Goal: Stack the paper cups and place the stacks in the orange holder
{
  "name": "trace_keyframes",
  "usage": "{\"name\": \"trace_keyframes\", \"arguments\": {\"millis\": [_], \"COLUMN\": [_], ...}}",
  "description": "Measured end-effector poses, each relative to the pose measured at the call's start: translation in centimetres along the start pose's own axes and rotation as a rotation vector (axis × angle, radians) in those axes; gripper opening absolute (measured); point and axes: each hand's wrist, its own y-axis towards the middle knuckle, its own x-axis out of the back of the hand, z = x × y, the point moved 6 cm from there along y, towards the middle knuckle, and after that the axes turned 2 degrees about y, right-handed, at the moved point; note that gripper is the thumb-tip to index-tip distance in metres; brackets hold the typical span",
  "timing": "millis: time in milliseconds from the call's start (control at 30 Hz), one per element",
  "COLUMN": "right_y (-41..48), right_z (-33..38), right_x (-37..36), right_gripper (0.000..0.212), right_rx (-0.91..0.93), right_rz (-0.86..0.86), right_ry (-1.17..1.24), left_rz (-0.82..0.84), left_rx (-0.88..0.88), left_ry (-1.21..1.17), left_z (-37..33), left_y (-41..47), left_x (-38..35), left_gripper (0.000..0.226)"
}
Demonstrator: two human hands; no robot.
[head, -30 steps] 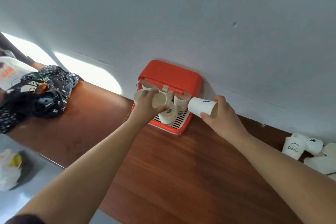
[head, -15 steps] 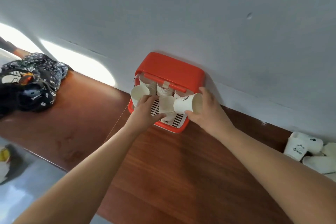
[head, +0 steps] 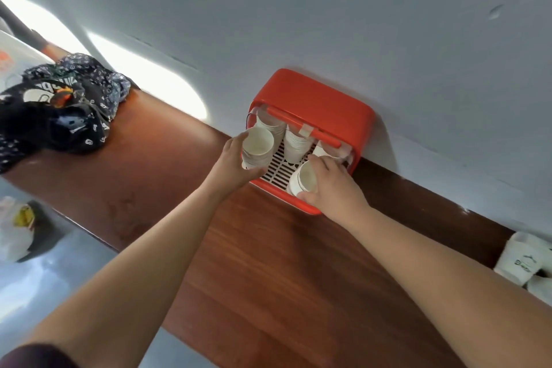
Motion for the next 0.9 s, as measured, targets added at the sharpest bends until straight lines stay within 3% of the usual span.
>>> {"name": "trace_keyframes", "arguments": {"millis": [167, 267, 500, 900], "right_y": [0.9, 1.4, 3.3, 5.2], "right_z": [-0.5, -0.5, 0.7, 1.5], "right_x": [-1.9, -2.3, -2.9, -3.8], "right_gripper": [0.093, 0.093, 0.085, 0.085], "right_rx": [-0.070, -0.104, -0.181, -0.191], "right_rz": [0.089, 0.029, -0.085, -0.134], "right_ry": [0.205, 0.188, 0.379, 0.499], "left_rz": [-0.031, -0.014, -0.008, -0.038], "left_rx": [-0.019, 0.012, -0.042, -0.058], "left_ry": [-0.060, -0.064, -0.069, -0.062], "left_z": [0.3, 0.8, 1.3, 1.7], "left_y": [1.2, 2.0, 2.7, 2.3], "left_x": [0.2, 0.2, -0.2, 0.3], "left_gripper": [0.098, 0.100, 0.074, 0.076]}}
